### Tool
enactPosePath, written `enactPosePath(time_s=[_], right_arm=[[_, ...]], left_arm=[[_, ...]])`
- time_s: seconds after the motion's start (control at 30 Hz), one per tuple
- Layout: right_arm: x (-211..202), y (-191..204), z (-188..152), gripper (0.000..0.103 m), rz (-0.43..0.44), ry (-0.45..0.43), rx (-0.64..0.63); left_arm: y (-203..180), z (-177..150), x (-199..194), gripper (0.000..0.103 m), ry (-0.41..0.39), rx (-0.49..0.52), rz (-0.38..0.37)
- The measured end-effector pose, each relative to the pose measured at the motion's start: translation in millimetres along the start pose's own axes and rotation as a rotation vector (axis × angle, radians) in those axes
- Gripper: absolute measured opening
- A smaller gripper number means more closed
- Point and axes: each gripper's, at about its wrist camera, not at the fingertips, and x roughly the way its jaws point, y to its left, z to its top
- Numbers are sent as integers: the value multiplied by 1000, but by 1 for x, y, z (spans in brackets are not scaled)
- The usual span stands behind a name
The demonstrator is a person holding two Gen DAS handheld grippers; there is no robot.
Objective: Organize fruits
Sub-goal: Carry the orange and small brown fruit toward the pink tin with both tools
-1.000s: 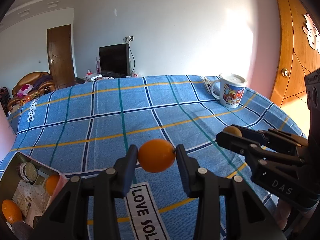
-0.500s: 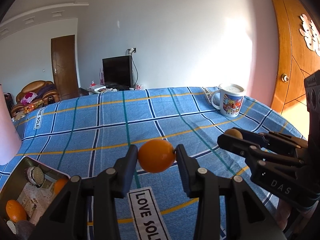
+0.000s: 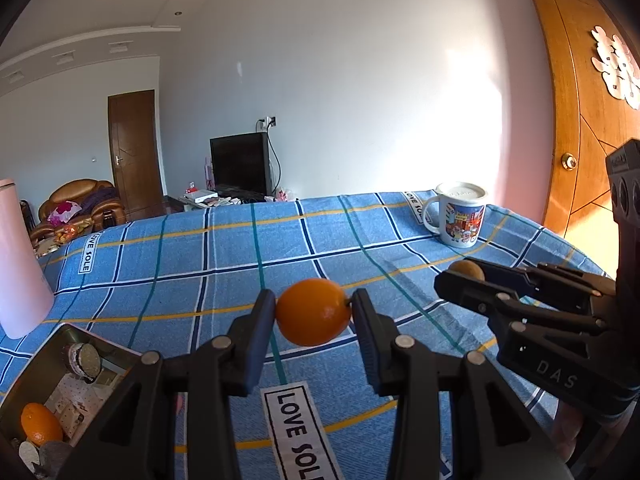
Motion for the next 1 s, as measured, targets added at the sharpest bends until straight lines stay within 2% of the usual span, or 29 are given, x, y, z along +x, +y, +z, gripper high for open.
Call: enactPosePath(time_s=[0.27,0.6,1.0], right_arm=[[-7,5,-1,28,-6,-32,-21],[-8,10,-1,28,-15,-31,-34],[7,56,2,28,83,17,-80]], left_arm=[[-1,-1,-9,41,-28,18,8],[9,-6,-20,41,-23,10,11],[51,-16,-40,41,-5,-54,59]])
